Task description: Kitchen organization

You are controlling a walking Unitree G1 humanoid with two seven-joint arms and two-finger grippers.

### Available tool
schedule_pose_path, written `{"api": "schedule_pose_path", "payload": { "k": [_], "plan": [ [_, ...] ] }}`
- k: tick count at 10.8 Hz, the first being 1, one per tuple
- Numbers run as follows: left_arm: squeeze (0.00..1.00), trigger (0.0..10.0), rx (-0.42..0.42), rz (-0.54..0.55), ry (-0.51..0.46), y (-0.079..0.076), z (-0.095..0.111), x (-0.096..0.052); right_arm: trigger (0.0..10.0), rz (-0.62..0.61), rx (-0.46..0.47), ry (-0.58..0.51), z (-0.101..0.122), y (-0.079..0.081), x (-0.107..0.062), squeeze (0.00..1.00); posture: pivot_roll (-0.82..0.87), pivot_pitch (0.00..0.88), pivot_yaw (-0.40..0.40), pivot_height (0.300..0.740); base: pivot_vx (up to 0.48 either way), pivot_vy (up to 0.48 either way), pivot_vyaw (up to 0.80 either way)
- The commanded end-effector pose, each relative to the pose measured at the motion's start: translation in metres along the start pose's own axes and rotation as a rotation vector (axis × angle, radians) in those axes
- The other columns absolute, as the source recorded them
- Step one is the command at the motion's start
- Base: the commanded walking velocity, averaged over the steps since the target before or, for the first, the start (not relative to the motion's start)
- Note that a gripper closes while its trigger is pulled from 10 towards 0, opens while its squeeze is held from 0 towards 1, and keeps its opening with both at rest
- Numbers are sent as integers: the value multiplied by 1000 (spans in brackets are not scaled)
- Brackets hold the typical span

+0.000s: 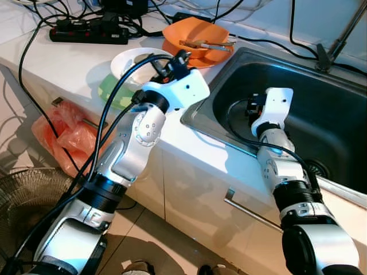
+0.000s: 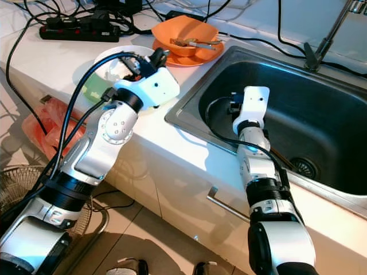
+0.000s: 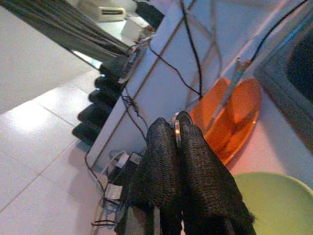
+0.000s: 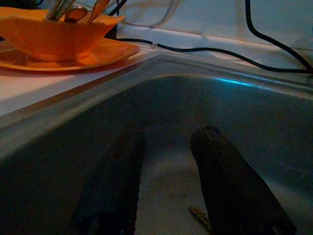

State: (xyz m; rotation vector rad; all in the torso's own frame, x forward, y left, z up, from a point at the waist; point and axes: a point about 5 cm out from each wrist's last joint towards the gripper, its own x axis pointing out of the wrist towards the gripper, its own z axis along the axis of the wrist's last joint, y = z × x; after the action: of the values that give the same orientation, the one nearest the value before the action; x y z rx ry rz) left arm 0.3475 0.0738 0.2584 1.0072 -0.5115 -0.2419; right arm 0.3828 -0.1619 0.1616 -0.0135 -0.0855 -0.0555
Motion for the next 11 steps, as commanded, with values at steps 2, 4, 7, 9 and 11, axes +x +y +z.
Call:
{"api": "schedule_pose_path", "payload": {
  "k": [2, 4, 7, 9, 11],
  "plan": [
    [0, 10000, 12, -59, 6, -5, -2, -4, 10000, 1, 13, 0, 1, 0, 1, 0, 76, 101, -50, 740, 0, 0, 0],
    [0, 10000, 65, -117, 42, -8, -11, -7, 10000, 6, 13, 5, -1, 2, 0, 0, 76, 101, -50, 740, 0, 0, 0],
    [0, 10000, 140, -142, 64, -5, -15, -8, 10000, 11, 13, 6, -1, 2, 0, 0, 82, 105, -54, 740, 0, 0, 0],
    [0, 10000, 178, -129, 68, 2, -15, -8, 10000, 12, 13, 6, -1, 2, 0, 0, 82, 105, -54, 740, 0, 0, 0],
    [0, 10000, 162, -80, 44, 11, -12, -6, 10000, 11, 14, 6, -1, 2, 0, 0, 82, 105, -54, 740, 0, 0, 0]
  ]
}}
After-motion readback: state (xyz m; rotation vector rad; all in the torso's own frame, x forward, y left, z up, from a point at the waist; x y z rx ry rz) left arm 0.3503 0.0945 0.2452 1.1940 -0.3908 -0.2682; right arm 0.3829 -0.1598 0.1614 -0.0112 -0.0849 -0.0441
